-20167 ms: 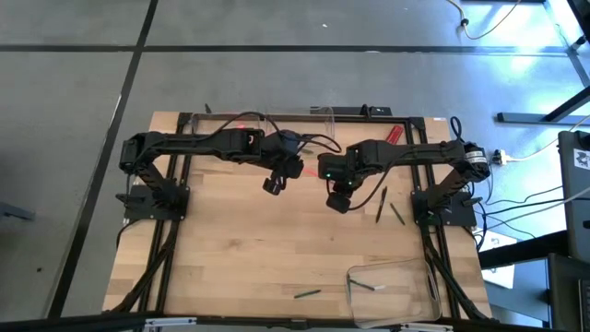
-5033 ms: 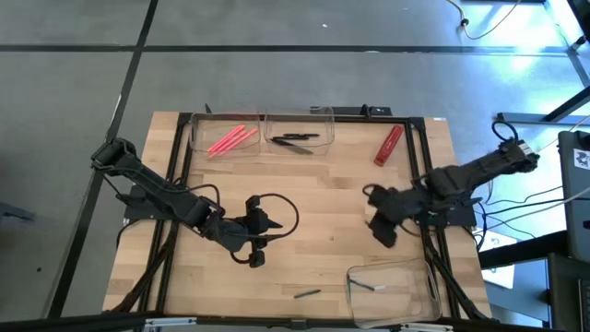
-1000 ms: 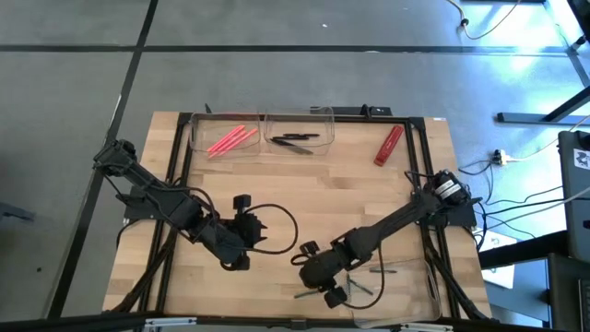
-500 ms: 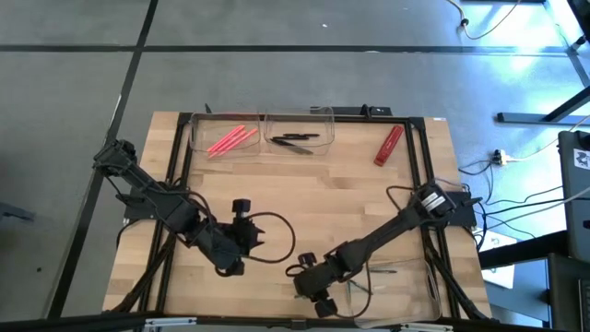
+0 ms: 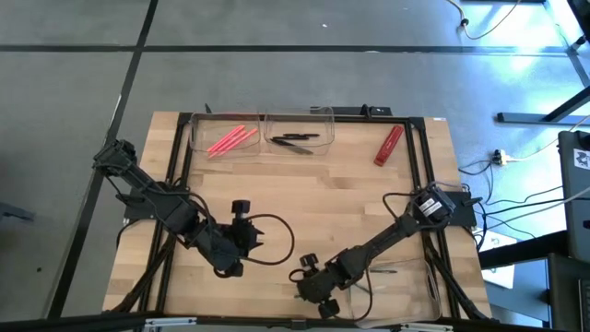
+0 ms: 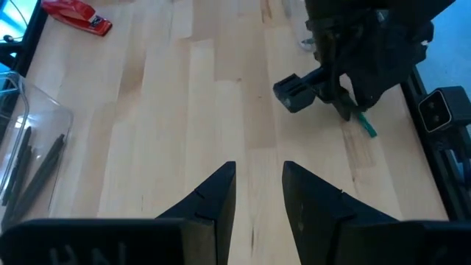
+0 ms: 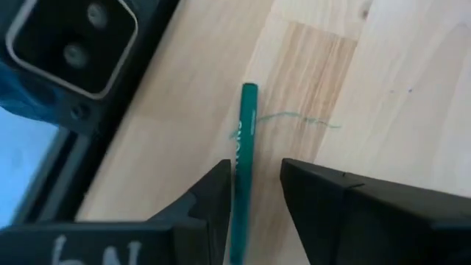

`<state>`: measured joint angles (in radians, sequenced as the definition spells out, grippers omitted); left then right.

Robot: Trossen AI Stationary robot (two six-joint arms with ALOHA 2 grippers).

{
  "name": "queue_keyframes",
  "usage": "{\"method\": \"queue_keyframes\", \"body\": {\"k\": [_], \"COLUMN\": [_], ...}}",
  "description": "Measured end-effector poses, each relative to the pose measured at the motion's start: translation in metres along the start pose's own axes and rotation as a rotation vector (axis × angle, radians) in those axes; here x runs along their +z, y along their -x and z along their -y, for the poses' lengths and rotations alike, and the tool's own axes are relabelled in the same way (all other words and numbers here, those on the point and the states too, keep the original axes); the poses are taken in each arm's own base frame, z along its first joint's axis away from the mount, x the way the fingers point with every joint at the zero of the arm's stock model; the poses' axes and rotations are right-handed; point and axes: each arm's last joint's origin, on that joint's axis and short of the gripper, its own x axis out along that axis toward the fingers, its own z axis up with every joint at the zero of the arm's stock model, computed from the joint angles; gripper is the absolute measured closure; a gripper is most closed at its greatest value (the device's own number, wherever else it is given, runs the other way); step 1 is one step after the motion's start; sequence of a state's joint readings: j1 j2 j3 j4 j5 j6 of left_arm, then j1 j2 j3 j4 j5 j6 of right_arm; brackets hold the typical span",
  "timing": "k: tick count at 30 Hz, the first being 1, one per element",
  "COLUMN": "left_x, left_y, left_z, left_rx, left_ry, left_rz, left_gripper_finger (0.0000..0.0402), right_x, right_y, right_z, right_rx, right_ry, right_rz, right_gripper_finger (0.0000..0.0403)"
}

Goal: Sort crayons/erasers/pens/pencils in bins
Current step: Put the green crayon into the bottom transparent bin

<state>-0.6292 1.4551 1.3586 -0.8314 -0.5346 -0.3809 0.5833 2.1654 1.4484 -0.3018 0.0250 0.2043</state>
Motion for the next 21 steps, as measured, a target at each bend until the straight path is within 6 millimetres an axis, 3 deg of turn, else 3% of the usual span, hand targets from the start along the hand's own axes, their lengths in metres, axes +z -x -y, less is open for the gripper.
{"method": "queue_keyframes", "body": {"k": [6, 21], "left_x": [-0.0005, -0.0005], "left_y": [0.0000, 0.0000], "left_z": [-0.0002, -0.0002], "left_rx": [0.002, 0.002], "left_ry": [-0.003, -0.003], "left_rz": [-0.005, -0.005], "left_gripper_finger": [0.0296, 0.0296], "right_x": [-0.0053, -0.0075], "right_y": [0.0029, 0.0021], "right_z": [0.0006, 0.0017], "right_rx": [-0.087, -0.080], "right_ry": [0.013, -0.049], "right_rz": [-0.053, -0.070], "right_gripper_finger": [0.0278, 0.0278]}}
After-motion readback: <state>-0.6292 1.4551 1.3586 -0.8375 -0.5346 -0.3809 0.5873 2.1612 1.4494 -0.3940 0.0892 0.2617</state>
